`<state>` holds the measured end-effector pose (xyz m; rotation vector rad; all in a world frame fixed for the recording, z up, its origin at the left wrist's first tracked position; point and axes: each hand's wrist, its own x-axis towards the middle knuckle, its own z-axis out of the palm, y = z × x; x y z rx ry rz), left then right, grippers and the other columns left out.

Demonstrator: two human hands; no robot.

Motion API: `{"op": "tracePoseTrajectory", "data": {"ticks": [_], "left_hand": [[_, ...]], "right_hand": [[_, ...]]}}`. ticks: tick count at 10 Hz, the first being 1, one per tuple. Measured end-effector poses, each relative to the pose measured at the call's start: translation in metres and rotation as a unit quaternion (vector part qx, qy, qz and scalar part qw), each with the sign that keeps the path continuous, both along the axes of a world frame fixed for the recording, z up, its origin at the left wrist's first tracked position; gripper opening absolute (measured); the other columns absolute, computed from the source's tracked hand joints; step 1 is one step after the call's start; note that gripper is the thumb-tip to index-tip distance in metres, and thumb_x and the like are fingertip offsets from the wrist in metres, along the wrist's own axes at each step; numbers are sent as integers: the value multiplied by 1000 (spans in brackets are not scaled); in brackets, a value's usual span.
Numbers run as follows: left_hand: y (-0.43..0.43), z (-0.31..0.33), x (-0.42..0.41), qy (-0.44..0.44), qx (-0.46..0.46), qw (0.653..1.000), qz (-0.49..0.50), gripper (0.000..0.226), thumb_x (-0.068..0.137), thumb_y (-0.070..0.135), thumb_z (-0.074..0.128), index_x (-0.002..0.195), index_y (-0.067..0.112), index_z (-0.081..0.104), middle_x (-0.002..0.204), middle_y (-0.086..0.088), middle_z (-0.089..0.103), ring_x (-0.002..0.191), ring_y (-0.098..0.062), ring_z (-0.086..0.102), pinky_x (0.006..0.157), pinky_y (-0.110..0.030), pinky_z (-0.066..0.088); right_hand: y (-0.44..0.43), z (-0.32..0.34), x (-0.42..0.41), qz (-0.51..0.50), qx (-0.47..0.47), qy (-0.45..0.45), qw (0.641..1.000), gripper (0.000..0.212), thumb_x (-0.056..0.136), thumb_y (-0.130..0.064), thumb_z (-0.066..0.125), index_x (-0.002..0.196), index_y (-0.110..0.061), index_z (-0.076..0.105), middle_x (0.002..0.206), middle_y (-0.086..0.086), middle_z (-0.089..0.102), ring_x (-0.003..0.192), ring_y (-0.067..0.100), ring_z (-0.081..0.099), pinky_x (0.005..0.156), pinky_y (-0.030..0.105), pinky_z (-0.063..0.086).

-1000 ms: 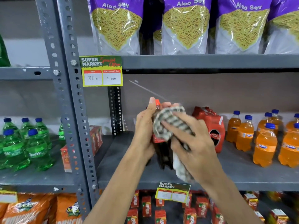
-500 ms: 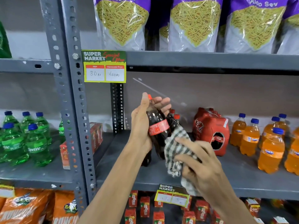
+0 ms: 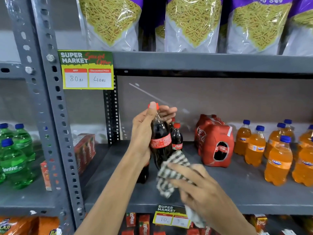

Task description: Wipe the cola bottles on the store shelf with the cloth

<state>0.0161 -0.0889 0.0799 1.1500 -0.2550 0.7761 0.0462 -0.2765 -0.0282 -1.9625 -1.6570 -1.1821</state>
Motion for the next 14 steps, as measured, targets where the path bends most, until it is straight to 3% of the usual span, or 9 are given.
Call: {"op": "tracePoseTrajectory", "data": {"ticks": [1,2,5,7,10,11,12,13,14], "left_hand": [[-1,-8,5,-7,-4,1000,-15,42,85,43,57,87,3,71,87,-13,81,86,-25,77,77,-29,61],[-4,-22,15,8,9,1000,-15,39,87,43,57,82,8,75,84,-13,80,84,-26,78,80,-32,61],[-11,-78,59,107,121,987,25,46,93,41,57,103,0,73,100,-14,81,100,-26,77,98,-33,56],[-15,-85,80,111,140,983,39,49,92,40,56,105,-4,72,99,-16,81,96,-22,77,86,-20,54],[-19,-93,83,100,190,976,46,35,106,16,45,107,-9,70,109,-23,77,104,-23,75,93,-22,53],[-20,-93,78,110,210,970,57,37,106,22,45,110,-5,72,114,-17,77,108,-20,73,94,-20,51],[-18,-94,73,147,257,951,91,41,102,45,50,122,17,72,124,1,75,122,-12,66,106,-26,47],[-18,-94,61,155,291,936,120,45,101,47,51,139,24,58,137,6,66,132,-10,57,113,-31,43],[-23,-81,33,125,356,906,195,55,103,45,47,154,28,38,154,14,44,142,-1,40,118,-24,30]], "right_hand": [[-19,-6,21,-49,39,60,996,28,92,-19,52,110,-22,73,139,-16,50,102,1,39,96,20,44],[-35,-6,49,-134,140,211,958,30,93,-8,60,114,-24,75,131,-21,53,99,2,39,97,6,31],[-8,-16,95,-206,98,334,915,37,94,-15,65,129,-27,67,131,-7,67,108,21,55,88,26,47],[13,-33,105,-291,34,347,891,30,99,-20,53,125,-23,67,127,1,63,116,25,51,91,32,49],[13,-32,96,-349,21,329,877,32,99,-31,50,127,-24,64,122,0,67,118,27,53,86,37,54],[13,-29,93,-365,9,323,873,32,99,-34,48,127,-27,64,121,-3,68,119,27,55,82,37,55],[11,-22,87,-363,-16,344,866,32,99,-39,48,124,-30,65,120,-3,68,119,28,56,82,40,56],[5,-13,81,-360,-24,347,865,34,98,-49,48,119,-29,67,117,0,70,116,29,59,87,41,54],[1,5,78,-366,19,308,878,44,97,-57,47,117,-25,69,115,3,71,112,30,60,91,42,52]]}}
